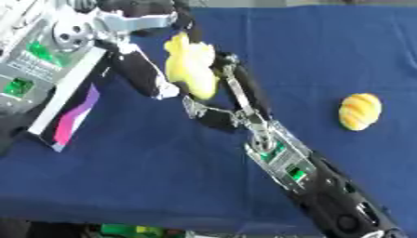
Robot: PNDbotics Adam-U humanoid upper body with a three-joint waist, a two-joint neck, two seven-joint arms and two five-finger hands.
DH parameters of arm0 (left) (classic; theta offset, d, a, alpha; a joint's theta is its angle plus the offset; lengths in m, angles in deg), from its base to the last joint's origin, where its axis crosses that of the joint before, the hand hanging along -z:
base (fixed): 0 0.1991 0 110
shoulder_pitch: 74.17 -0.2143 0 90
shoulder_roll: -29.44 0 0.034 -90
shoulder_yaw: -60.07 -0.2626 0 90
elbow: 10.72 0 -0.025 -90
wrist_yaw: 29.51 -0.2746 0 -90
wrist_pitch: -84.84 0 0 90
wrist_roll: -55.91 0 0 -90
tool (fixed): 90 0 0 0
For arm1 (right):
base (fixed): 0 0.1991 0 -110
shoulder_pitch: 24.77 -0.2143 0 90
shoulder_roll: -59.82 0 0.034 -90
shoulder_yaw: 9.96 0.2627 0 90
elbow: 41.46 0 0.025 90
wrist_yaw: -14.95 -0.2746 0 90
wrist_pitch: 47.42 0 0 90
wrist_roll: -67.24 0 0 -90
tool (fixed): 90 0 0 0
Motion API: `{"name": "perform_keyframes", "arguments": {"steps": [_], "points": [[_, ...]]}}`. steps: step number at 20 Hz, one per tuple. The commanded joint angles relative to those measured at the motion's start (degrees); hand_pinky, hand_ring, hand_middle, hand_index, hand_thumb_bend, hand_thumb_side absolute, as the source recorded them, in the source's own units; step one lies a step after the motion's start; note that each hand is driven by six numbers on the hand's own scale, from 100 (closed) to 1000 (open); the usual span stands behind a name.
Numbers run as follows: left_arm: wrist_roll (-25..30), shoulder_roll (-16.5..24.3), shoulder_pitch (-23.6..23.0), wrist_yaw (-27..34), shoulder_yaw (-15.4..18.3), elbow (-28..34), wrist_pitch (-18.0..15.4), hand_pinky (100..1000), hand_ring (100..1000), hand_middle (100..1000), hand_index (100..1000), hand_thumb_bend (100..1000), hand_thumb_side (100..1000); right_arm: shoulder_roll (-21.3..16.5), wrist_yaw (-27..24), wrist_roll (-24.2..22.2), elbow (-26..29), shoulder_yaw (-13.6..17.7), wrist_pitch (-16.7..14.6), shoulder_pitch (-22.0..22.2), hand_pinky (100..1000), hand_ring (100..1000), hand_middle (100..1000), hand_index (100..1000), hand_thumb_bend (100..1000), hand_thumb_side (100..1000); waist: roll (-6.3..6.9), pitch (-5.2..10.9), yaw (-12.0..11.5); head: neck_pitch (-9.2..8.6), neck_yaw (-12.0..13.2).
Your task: Pick up the objects with one hand, pass them to the other hand, and then place them into the box on the other side of the table.
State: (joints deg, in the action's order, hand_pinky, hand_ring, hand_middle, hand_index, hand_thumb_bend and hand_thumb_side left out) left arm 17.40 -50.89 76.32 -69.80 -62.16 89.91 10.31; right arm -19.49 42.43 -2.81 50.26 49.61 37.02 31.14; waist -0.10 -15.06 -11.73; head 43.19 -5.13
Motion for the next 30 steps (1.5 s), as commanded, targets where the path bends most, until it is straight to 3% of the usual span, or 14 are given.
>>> {"name": "perform_keyframes", "arguments": {"steps": [1, 6, 12, 14, 18, 21, 25, 26, 27, 30], "points": [[0.5, 0.1, 0.7, -1.2, 0.1, -0.2, 0.0, 853, 850, 819, 833, 345, 328, 0.2, 0.3, 0.1, 1.1, 0.1, -0.5, -1.1, 792, 569, 435, 637, 100, 100, 0.18, 0.89, 0.0, 0.21, -0.1], [0.5, -0.5, 0.6, -2.6, -0.1, -1.3, -0.7, 853, 850, 819, 845, 335, 326, 0.3, 0.6, -0.1, 1.3, 0.0, -1.1, -1.3, 791, 567, 435, 636, 100, 100, 0.19, 0.86, 0.0, 0.33, -0.1], [0.5, -1.2, 0.4, -3.6, -0.3, -2.0, -0.8, 806, 786, 735, 702, 275, 266, -0.8, -0.6, 0.3, 2.7, -0.4, -0.2, -1.2, 785, 561, 429, 631, 100, 100, 0.1, 0.85, 0.0, 0.6, -0.1], [0.4, -1.2, 0.5, -4.2, -0.3, -1.7, -0.8, 771, 741, 662, 586, 219, 225, -1.4, -1.0, 0.5, 3.5, -0.4, 0.4, -1.0, 782, 559, 427, 631, 100, 100, 0.08, 0.87, 0.0, 0.59, -0.1], [-0.8, -1.3, 0.4, -5.2, -0.2, -0.9, -0.3, 743, 683, 571, 464, 187, 154, -1.8, -1.6, 0.3, 4.3, -0.5, 1.4, -0.9, 781, 569, 443, 650, 100, 100, 0.06, 0.89, 0.0, 0.63, -0.1], [-1.8, -1.4, 0.3, -5.8, -0.4, -0.6, 0.1, 726, 652, 519, 429, 263, 100, -2.0, -2.0, 0.0, 4.6, -0.6, 1.8, -0.9, 783, 586, 470, 681, 114, 100, 0.08, 0.9, 0.1, 0.7, 0.0], [-2.2, -1.5, 0.2, -6.9, -0.6, -0.6, 0.1, 707, 619, 469, 407, 387, 100, -2.1, -2.1, -0.4, 4.5, -0.5, 2.2, -1.0, 795, 622, 523, 737, 284, 107, 0.14, 0.9, 0.1, 0.56, 0.1], [-2.2, -1.5, 0.2, -7.3, -0.6, -0.6, 0.1, 704, 616, 462, 404, 407, 100, -2.1, -2.0, -0.5, 4.4, -0.5, 2.5, -1.0, 800, 632, 544, 757, 299, 161, 0.15, 0.9, 0.2, 0.55, 0.1], [-2.2, -1.5, 0.2, -7.7, -0.7, -0.6, 0.0, 704, 616, 462, 404, 407, 100, -2.1, -1.8, -0.7, 4.4, -0.5, 2.7, -1.0, 800, 632, 544, 757, 299, 161, 0.15, 0.9, 0.2, 0.54, 0.1], [-2.0, -1.5, 0.1, -8.9, -0.8, -0.6, -0.4, 695, 609, 441, 394, 475, 100, -2.2, -0.7, -1.4, 4.0, -0.5, 3.7, -1.0, 825, 713, 629, 844, 277, 320, 0.17, 0.92, 0.2, 0.48, 0.2]]}}
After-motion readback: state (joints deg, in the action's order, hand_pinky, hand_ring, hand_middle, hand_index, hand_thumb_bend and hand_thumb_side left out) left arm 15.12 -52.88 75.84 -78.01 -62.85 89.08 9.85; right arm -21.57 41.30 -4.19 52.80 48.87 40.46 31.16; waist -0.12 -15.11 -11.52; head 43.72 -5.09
